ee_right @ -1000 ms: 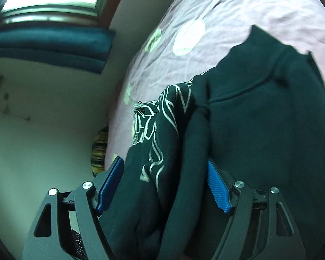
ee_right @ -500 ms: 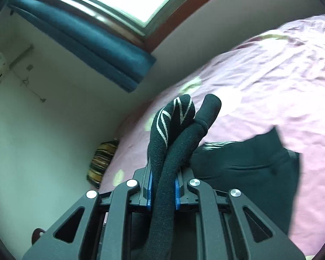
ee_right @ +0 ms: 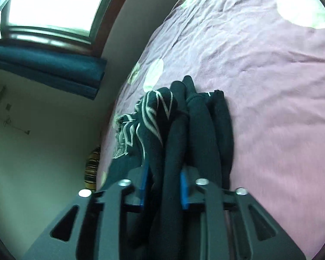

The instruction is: Fold small clothes

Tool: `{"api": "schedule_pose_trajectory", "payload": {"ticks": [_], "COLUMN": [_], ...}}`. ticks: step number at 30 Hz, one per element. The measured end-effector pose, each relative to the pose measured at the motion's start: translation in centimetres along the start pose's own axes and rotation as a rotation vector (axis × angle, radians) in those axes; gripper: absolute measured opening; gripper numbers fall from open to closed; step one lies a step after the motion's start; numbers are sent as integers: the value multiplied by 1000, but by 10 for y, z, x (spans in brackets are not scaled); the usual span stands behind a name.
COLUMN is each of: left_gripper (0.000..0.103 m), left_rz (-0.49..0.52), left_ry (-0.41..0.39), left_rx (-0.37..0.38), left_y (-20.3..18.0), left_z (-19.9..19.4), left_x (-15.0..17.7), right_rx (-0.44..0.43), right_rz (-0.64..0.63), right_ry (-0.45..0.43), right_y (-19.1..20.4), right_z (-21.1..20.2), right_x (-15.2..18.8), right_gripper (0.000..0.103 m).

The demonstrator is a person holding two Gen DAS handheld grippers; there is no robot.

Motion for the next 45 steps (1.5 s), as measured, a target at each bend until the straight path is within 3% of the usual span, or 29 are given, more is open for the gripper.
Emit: {"api": "schedule_pose_trajectory", "payload": {"ticks": [2,5,8,13,14,15,16,17,18,21,24,28,33,40,45], "left_gripper": [97,97,97,97,97,97,97,97,97,97,98,98,98,98,98], "left_rz": [-8,-8,-15,-7,-6,-5,-4,-5,-7,-15,-40,-76,-83,-160,-330], "left_ry": [4,9,16,18,18,19,20,20,22,37,98,114,112,72,11], "left_rx": [9,7,9,-9,-15,-19,-22,-24,-23,-1,5,45,59,239,417], "left_y": [0,0,1,0,0,-1,-1,-1,0,-1,4,10,10,1,9], "left_z": [1,1,3,2,2,1,0,-1,-1,1,14,17,10,-33,-41], "left_x": [1,2,2,2,2,2,2,2,2,5,13,16,18,20,-6], "right_rx": [-2,26,62,18,26,36,51,73,86,124,180,55,79,54,45], "right_rz": [15,-2,-5,-27,-46,-63,-86,-111,-135,-193,-165,-68,-90,-79,-79], "right_ry": [-12,0,23,65,64,56,46,35,15,-66,-38,-21,-25,-39,-42], "right_y": [3,6,-2,14,19,24,29,33,36,38,-1,-30,-22,-23,-28], "right_z": [-20,-44,-57,-50,-50,-50,-50,-53,-56,-69,-54,-38,-38,-38,-42], "right_x": [9,32,61,83,86,86,86,87,87,85,91,96,94,94,98], "right_gripper": [67,71,72,72,68,45,33,23,20,18,18,18,18,20,22]}}
Point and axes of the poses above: each gripper's, at about its wrist camera, not at the fingertips, and z roughly the way its jaws point, y to its left, x to its underside, the point moved 7 cm from there along z, roughly the way its jaws point, and after that the axes turned 13 degrees about x, right-handed, at the moved point
